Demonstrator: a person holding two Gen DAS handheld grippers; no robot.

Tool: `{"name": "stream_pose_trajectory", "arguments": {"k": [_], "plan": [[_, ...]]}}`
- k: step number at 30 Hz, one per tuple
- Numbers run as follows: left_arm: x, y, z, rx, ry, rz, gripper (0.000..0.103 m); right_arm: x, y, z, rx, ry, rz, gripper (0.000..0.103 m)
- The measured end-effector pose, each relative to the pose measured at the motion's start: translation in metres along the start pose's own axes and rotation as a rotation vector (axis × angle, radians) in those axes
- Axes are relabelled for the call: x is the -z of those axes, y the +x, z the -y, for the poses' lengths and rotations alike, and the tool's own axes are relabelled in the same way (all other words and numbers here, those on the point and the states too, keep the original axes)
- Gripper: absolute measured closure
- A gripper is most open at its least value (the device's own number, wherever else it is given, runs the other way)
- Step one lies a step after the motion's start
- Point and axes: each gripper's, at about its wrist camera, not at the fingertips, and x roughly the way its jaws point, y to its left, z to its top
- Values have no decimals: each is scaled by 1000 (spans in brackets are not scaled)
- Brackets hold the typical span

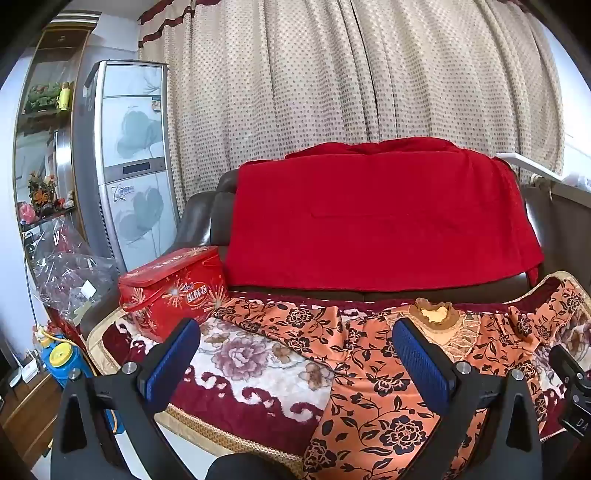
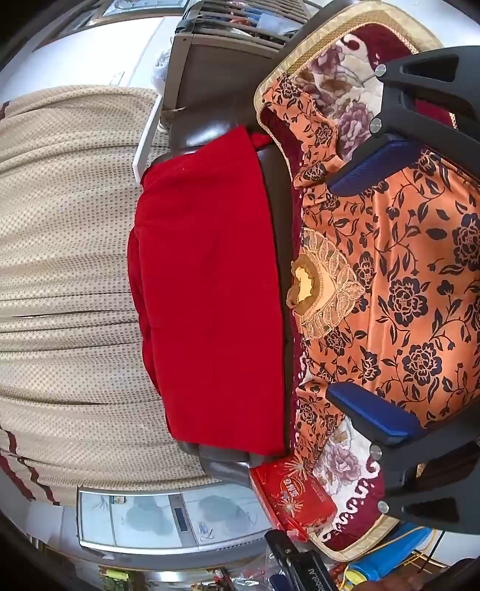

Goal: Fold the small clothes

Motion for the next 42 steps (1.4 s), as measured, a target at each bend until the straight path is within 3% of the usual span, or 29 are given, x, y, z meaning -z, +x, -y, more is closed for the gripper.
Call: {"name": "stream_pose_trajectory", "arguments": {"k": [32, 42], "plan": [[5, 16, -3, -12, 4, -31, 0, 8, 15, -1, 4, -7, -34, 1], [6, 45, 3, -20, 11, -63, 0, 7, 39, 3, 5, -4, -59, 1]]}}
